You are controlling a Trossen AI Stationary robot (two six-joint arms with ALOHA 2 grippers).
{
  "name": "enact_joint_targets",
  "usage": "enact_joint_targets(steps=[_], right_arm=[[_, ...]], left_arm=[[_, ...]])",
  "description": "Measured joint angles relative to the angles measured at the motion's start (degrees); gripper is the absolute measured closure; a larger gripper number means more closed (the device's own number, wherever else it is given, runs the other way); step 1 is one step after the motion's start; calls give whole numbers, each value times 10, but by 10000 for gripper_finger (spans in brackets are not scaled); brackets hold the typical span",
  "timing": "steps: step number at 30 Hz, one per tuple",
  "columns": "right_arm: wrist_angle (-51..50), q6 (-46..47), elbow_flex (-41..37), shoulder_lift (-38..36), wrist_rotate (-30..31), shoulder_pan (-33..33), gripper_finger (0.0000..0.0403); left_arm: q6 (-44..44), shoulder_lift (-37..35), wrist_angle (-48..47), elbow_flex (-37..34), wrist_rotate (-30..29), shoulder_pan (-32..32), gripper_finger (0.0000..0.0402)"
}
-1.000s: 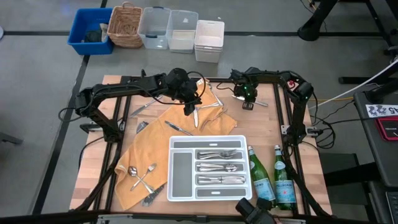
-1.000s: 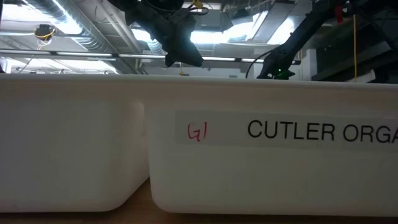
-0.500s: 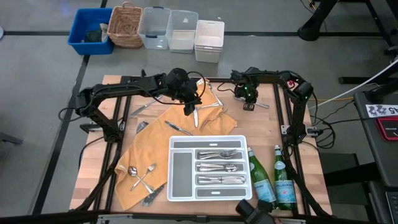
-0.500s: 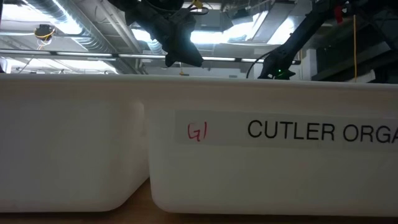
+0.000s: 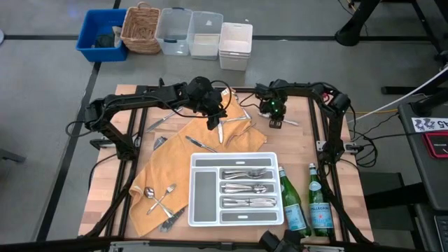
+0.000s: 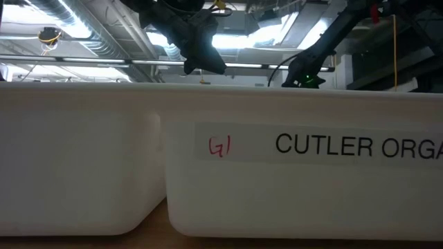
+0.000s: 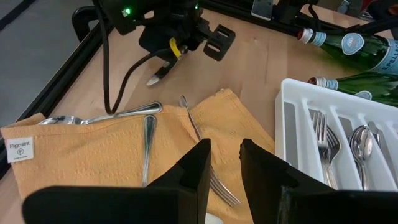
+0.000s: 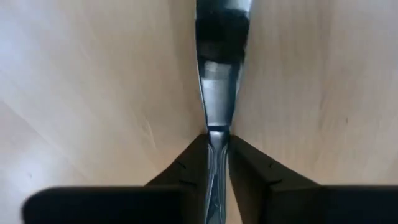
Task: Sort silverware
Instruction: Put the silver table knife into the white silverware tray
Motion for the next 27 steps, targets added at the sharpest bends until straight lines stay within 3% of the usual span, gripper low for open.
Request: enact_joint_targets(steps=[6, 11, 21, 27], right_arm=[[4, 30, 0, 0, -5, 2, 292], [5, 48, 0, 0, -13, 6, 282], [8, 59, 0, -1, -43, 9, 282], [7, 59, 0, -1, -49, 9, 320]], left_arm=[[-1, 0, 0, 0, 0, 0, 327], [-2, 0, 0, 0, 0, 0, 327], [0, 0, 0, 0, 0, 0, 327], [0, 0, 0, 0, 0, 0, 327]])
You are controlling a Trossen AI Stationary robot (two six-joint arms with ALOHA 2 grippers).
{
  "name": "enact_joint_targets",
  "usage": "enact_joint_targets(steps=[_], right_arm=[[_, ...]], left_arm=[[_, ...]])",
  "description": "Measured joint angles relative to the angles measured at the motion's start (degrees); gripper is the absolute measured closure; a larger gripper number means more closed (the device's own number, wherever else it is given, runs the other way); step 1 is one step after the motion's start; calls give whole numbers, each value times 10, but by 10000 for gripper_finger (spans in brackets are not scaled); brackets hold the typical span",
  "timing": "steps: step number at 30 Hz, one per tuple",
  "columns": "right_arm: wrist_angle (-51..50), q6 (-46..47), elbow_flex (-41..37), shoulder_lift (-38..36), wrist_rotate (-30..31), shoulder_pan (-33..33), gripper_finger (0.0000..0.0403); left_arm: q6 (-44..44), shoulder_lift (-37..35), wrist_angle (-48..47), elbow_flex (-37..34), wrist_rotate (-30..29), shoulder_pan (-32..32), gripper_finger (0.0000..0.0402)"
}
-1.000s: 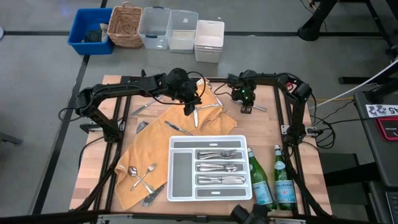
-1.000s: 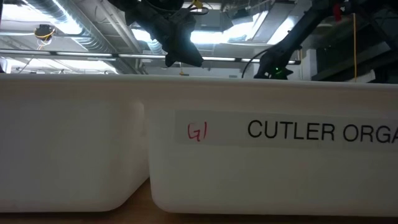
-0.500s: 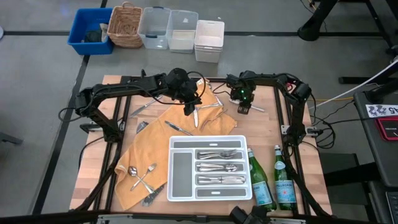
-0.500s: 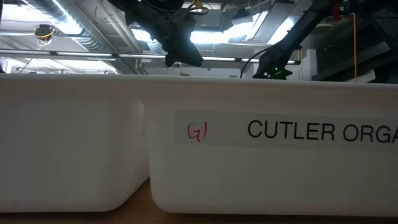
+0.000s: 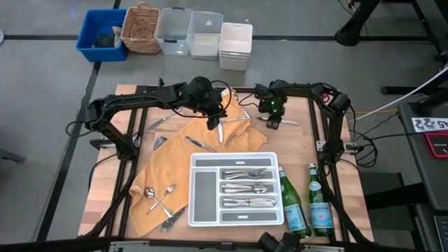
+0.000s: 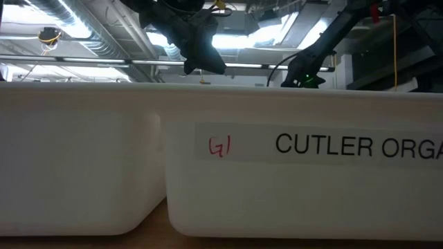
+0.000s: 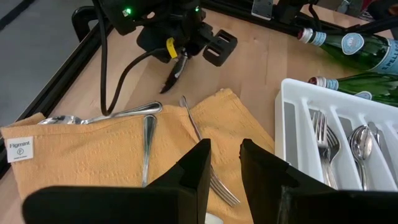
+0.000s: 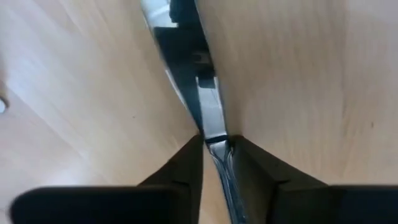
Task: Sort silverware
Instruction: Put the silver table knife into the white silverware tray
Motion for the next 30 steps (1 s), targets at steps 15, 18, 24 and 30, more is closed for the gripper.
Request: enact_joint_targets(steps=[15, 18, 24, 30], right_arm=[[0, 18, 1, -1, -22, 0, 364], [0, 36, 1, -1, -22, 0, 363], [-3, 48, 2, 0, -23, 0, 362], [-17, 48, 33, 3, -32, 1, 362]], left_arm=[[-1, 0, 0, 0, 0, 0, 327], [-2, 0, 0, 0, 0, 0, 327], [-2, 0, 0, 0, 0, 0, 327], [-2, 0, 0, 0, 0, 0, 327]])
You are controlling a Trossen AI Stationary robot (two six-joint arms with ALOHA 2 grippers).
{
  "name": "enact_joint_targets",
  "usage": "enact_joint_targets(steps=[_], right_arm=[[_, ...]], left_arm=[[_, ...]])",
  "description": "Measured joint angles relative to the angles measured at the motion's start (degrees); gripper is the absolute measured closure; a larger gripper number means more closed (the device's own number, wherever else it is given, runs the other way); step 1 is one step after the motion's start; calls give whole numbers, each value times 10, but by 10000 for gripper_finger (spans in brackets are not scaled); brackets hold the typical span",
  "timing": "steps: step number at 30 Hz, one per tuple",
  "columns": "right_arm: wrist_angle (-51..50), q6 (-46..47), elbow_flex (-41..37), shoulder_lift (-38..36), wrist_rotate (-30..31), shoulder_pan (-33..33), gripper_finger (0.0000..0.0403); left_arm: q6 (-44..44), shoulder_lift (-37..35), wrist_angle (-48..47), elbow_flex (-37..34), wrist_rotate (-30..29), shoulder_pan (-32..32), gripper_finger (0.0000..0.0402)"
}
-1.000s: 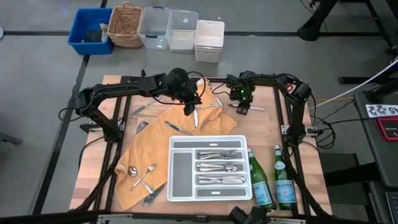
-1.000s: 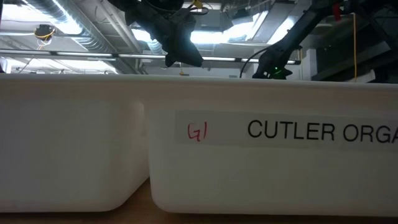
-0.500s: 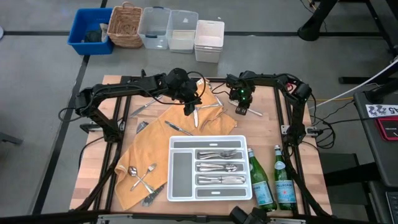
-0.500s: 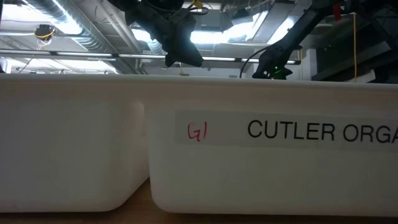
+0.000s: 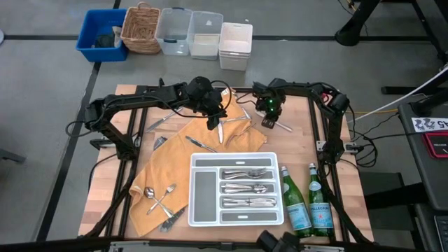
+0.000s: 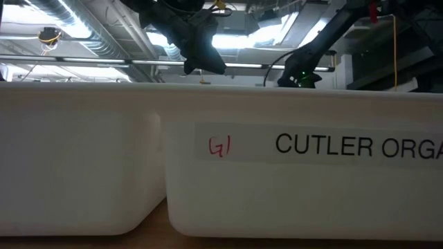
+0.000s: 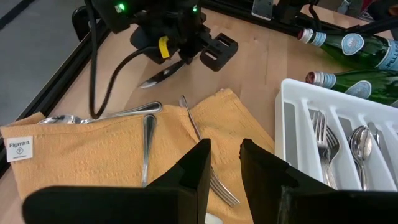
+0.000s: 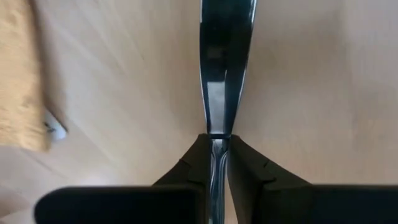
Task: Sort silverware
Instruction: Put the silver table knife into the white silverware tray
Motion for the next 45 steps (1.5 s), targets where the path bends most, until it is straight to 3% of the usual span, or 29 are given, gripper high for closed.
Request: enact_joint_targets(steps=[12, 23, 30, 40, 45], right_arm=[[-17, 0, 63, 0, -48, 0, 362], [-33, 26, 161, -2, -140, -1, 362], [-32, 35, 242, -2, -177, -1, 362], [-23, 36, 262, -3, -163, 3, 362], [-13, -37, 238, -3, -117, 20, 348]], left_arm=[[-15, 0, 0, 0, 0, 0, 327], [-144, 0, 0, 0, -1, 1, 328], [-156, 0, 0, 0, -2, 1, 328], [-153, 0, 0, 0, -3, 1, 328], [-130, 0, 0, 0, -3, 0, 328]])
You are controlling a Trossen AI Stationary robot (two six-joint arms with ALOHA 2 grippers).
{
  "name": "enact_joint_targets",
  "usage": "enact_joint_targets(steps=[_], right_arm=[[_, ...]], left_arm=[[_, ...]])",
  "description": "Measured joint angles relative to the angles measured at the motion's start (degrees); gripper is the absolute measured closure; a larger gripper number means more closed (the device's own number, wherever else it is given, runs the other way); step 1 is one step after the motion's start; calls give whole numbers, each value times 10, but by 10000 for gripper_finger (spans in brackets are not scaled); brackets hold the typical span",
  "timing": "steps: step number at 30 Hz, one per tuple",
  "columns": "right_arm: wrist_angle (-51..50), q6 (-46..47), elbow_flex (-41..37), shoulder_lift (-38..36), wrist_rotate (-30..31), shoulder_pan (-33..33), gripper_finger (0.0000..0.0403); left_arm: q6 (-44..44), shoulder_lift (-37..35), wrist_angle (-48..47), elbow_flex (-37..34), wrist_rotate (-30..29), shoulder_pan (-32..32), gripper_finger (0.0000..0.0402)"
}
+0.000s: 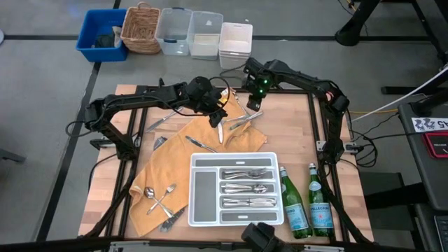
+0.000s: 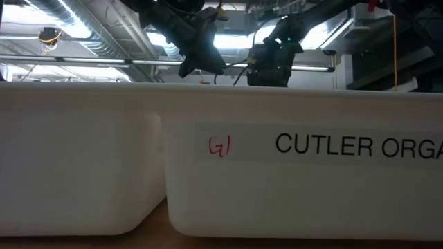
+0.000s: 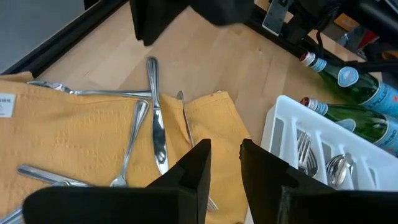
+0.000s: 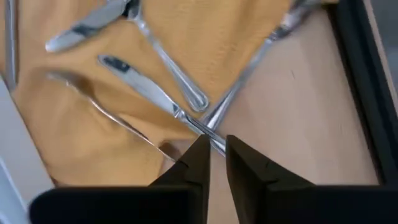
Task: Sort silverware
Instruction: Put the silver table knife into the white silverware tray
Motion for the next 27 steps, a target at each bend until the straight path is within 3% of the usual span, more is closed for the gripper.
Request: enact_joint_targets(steps=[10, 15, 27], right_arm=[[78, -112, -55, 0, 39, 69, 275], [108, -163, -92, 0, 45, 90, 276], [185, -167, -167, 0, 93, 91, 280]], left_arm=[[3, 0, -5, 0, 0, 0, 328], [1, 0, -6, 0, 0, -1, 328], [1, 0, -45, 0, -28, -49, 328]])
